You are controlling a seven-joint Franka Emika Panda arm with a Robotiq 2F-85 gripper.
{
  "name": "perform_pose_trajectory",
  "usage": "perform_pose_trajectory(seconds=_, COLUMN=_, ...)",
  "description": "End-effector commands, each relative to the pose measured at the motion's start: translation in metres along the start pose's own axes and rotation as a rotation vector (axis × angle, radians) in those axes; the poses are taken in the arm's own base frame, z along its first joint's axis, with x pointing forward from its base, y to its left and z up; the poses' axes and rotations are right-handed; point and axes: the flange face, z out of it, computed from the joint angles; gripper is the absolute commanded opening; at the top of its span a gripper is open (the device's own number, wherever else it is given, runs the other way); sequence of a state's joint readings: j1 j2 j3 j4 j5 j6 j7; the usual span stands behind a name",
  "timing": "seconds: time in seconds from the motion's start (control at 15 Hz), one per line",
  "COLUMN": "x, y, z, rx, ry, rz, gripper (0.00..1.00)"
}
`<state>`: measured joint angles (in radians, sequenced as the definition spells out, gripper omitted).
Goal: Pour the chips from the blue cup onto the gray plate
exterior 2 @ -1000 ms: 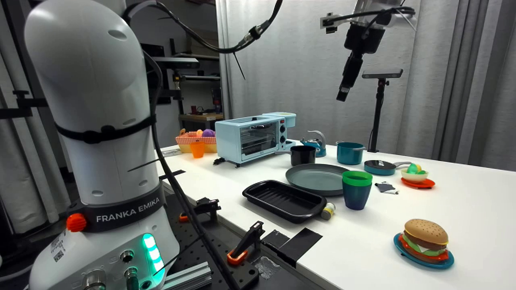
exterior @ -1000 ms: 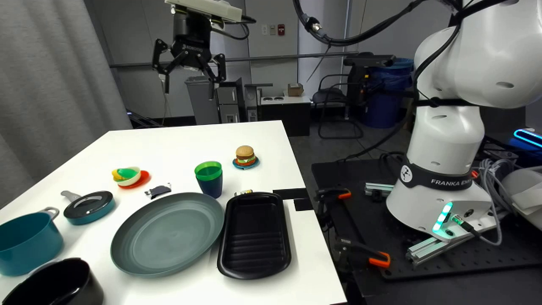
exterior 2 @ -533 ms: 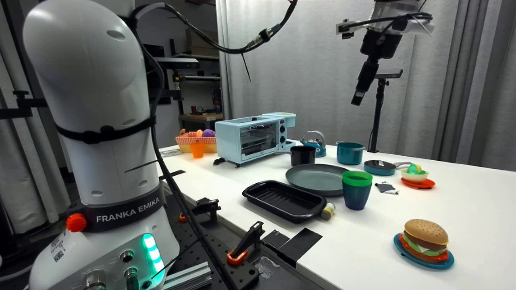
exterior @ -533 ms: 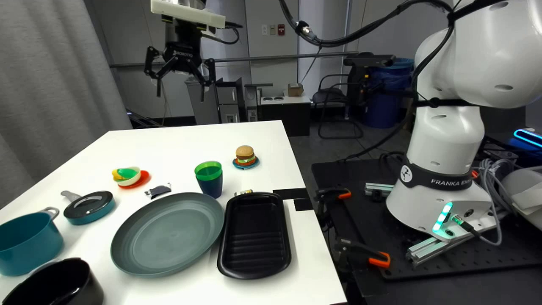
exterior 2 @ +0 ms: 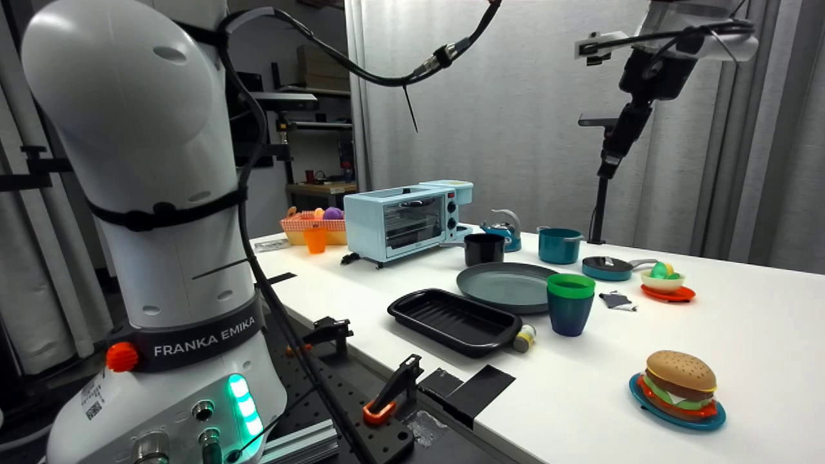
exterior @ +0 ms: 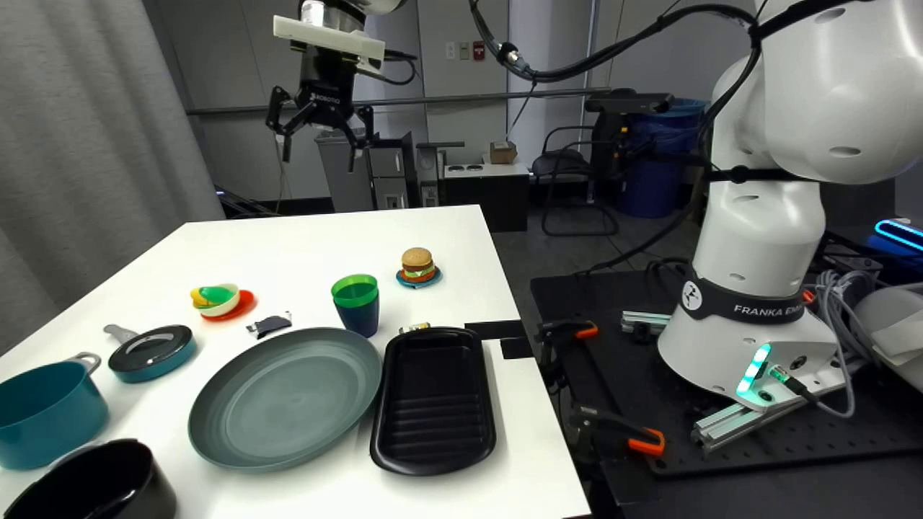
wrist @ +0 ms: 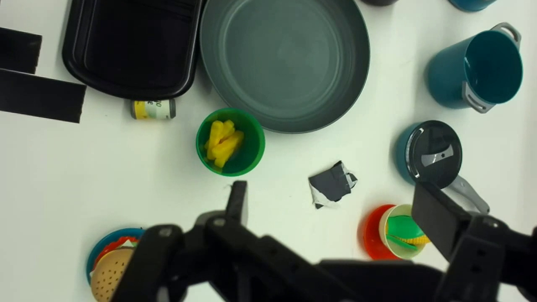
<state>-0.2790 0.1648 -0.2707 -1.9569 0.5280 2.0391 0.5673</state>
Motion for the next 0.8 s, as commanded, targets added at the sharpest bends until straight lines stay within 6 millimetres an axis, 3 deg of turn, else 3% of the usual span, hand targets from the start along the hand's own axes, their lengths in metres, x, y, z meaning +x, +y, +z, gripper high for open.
perform_pose_trajectory(seconds=0.0, x=0.022, y=0.009, z=0.004, rx=-0.008, ry=0.003, rz=0.025, gripper=1.0)
perform_pose_trajectory(seconds=0.73, x=0.052, y=0.024, z=0.038, rx=-0.074, ry=-0.019, rz=0.067, gripper=1.0)
